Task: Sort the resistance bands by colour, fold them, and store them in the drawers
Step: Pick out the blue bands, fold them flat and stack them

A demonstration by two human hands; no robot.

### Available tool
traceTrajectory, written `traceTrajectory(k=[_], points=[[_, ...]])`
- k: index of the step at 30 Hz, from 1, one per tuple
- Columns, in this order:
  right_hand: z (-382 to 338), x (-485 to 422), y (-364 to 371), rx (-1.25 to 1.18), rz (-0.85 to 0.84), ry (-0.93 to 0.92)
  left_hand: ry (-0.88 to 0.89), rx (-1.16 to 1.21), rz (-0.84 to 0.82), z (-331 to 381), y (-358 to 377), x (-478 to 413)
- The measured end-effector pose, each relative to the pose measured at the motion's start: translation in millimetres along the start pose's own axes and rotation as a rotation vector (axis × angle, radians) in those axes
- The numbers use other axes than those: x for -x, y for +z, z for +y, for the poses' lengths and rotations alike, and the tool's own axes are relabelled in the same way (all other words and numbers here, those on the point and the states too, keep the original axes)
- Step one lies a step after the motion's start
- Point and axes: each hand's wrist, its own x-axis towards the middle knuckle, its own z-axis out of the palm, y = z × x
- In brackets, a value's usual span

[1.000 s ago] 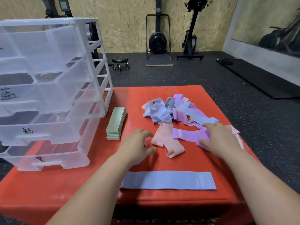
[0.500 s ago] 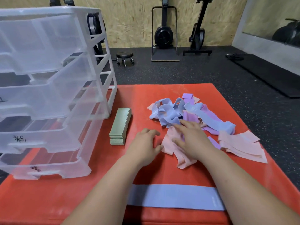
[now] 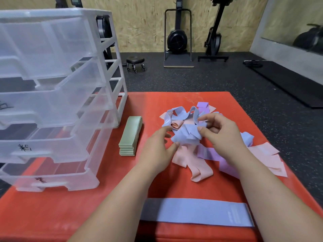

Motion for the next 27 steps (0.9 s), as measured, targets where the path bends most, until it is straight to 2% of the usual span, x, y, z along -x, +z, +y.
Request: traceTrajectory(k=[3, 5, 9, 13, 15, 21, 27], points=[[-4.0, 8.8, -12.7, -0.043, -0.085, 0.021, 0.045, 0.012, -0.018, 9.1, 3.3, 2.7], [-0.2, 11.5, -22.2, 0.048, -0.091, 0.049, 0.067, -0.003, -0.018, 14.1, 5.5, 4.1], [15.5, 15.0, -49.0, 0.581, -0.045, 0.137, 0.034, -0.091, -0.013, 13.8, 8.2, 7.5], [29.1, 27.1, -64.9, 0.771, -0.188, 0.308, -0.029, -0.163, -0.082, 7.1, 12.4, 10.6], [32.6, 28.5, -64.3, 0.848, -0.196, 0.278, -0.024, -0.174, -0.093, 7.1, 15.0, 10.7], [37.8, 20.7, -49.0, 0.906, -0.184, 0.031, -0.008, -0.185, -0.095, 8.3, 21.9, 8.2], [53.0, 12.5, -20.7, 1.094, -0.214, -0.019, 0.027, -0.201, -0.102, 6.0, 21.2, 7.6]])
